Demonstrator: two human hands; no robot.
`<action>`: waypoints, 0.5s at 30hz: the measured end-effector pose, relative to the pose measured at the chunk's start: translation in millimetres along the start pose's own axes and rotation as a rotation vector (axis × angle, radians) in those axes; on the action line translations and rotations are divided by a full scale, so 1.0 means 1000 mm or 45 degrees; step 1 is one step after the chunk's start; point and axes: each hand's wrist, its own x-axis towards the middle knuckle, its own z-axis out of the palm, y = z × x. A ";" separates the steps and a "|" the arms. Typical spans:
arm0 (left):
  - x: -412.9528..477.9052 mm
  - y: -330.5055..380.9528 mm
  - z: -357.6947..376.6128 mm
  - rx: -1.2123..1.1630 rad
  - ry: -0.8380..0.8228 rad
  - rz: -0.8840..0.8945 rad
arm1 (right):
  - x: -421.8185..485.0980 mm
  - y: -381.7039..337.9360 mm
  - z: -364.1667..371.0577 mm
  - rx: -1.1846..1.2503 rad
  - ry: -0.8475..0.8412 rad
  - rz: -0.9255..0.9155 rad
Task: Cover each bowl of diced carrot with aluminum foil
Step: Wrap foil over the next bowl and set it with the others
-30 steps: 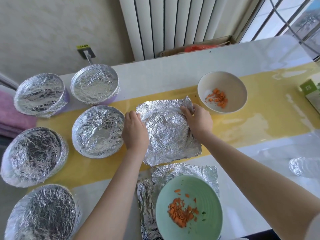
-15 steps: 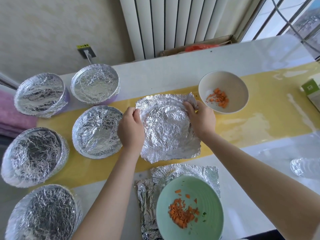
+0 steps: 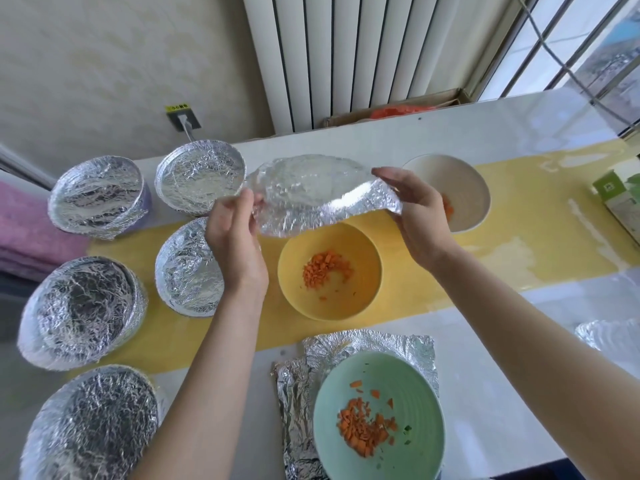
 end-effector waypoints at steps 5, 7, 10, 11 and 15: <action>-0.013 -0.012 -0.024 0.074 -0.080 -0.150 | -0.012 0.008 -0.005 0.532 0.035 0.501; -0.019 -0.019 -0.031 0.203 -0.179 -0.190 | -0.016 0.017 -0.008 0.459 -0.111 0.587; -0.027 -0.028 -0.041 0.331 -0.266 -0.279 | -0.018 0.035 -0.012 0.172 -0.193 0.633; -0.028 -0.030 -0.045 0.354 -0.269 -0.322 | -0.018 0.039 -0.015 0.099 -0.132 0.636; -0.040 -0.034 -0.050 0.508 -0.180 -0.410 | -0.019 0.051 -0.018 -0.188 0.077 0.591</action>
